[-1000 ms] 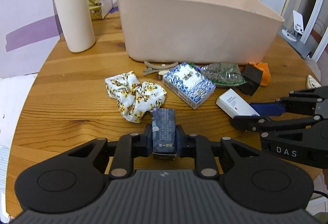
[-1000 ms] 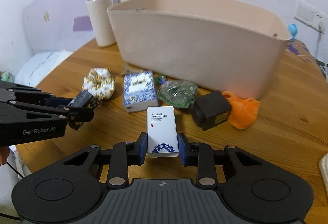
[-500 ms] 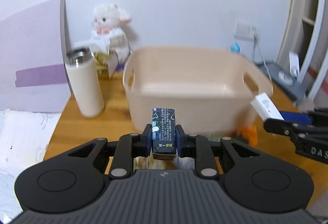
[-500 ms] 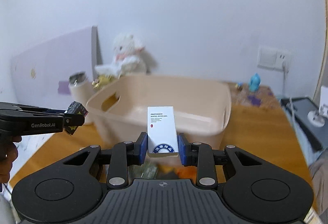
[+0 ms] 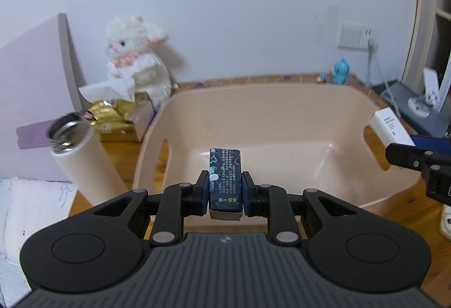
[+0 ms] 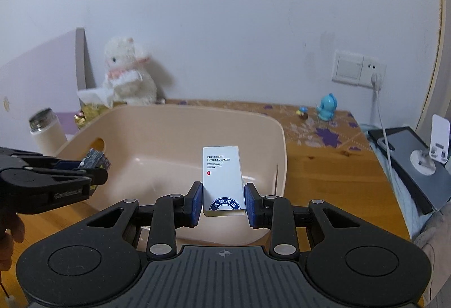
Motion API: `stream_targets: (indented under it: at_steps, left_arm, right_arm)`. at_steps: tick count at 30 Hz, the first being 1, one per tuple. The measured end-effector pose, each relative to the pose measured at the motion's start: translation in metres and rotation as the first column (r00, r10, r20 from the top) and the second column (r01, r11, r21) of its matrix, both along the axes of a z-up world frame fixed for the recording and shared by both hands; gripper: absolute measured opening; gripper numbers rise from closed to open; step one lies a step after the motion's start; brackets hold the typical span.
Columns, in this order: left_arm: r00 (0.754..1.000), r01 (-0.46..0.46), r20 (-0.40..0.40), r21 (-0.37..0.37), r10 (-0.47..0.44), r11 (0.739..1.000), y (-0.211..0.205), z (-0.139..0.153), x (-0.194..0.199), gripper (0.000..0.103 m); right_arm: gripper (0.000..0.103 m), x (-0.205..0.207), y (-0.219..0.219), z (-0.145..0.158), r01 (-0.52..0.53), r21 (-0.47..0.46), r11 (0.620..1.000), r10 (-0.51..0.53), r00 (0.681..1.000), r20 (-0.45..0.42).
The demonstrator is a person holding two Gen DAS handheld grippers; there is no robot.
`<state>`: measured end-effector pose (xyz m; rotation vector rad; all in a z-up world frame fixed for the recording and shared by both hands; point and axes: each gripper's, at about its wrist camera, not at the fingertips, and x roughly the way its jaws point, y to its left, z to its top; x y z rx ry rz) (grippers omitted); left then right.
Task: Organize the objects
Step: 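Carry both boxes over the beige basket and open both tools to drop them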
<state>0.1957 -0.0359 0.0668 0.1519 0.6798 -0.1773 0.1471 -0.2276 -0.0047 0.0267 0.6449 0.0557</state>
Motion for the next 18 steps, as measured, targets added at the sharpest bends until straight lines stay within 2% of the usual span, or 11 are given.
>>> stream_targets:
  at_steps: [4,5,7,10,12,13,14,15,16,18]
  left_arm:
    - [0.999,-0.007,-0.054,0.028,0.008,1.0,-0.005,-0.02,0.019,0.025]
    - [0.998,-0.008,-0.065,0.037,0.01,0.999,-0.006,-0.024,0.023,0.025]
    - [0.997,-0.009,-0.071,0.057,0.013,0.998,-0.007,-0.03,0.027,0.025]
    - [0.998,-0.001,-0.065,0.051,0.004,0.999,-0.005,-0.029,0.024,0.027]
    - [0.998,-0.006,-0.06,0.026,0.007,1.0,0.001,-0.023,0.019,0.045]
    - [0.998,-0.014,-0.053,0.013,0.015,1.0,0.004,-0.018,0.016,0.067]
    - [0.999,-0.022,-0.039,-0.001,0.022,1.0,0.007,-0.013,0.012,0.082]
    - [0.999,-0.027,-0.017,-0.015,0.027,1.0,0.01,-0.007,0.006,0.086]
    - [1.0,-0.028,0.006,-0.026,0.028,0.999,0.015,-0.001,-0.001,0.09]
    - [0.999,-0.024,0.029,-0.026,0.025,0.999,0.02,0.007,-0.012,0.091]
  right_arm:
    - [0.029,0.006,0.002,-0.012,-0.001,-0.018,1.0,0.001,0.999,-0.038]
    - [0.037,0.006,0.002,-0.012,-0.001,-0.016,1.0,0.0,0.999,-0.04]
    - [0.04,0.004,0.002,-0.012,0.0,-0.009,1.0,0.0,0.999,-0.036]
    - [0.055,-0.004,0.002,-0.006,-0.003,-0.007,1.0,0.003,1.0,-0.008]
    - [0.074,-0.013,0.002,0.0,-0.003,-0.01,1.0,0.003,1.0,0.023]
    - [0.078,-0.018,0.003,0.003,-0.004,-0.01,1.0,0.004,0.999,0.038]
    - [0.088,-0.022,0.003,0.005,-0.004,-0.01,1.0,0.004,0.999,0.05]
    - [0.097,-0.028,0.003,0.007,-0.002,-0.01,1.0,0.002,0.998,0.062]
    - [0.101,-0.033,0.002,0.009,-0.001,-0.008,1.0,0.002,0.997,0.072]
    - [0.103,-0.045,0.001,0.011,0.005,-0.001,1.0,-0.004,0.995,0.098]
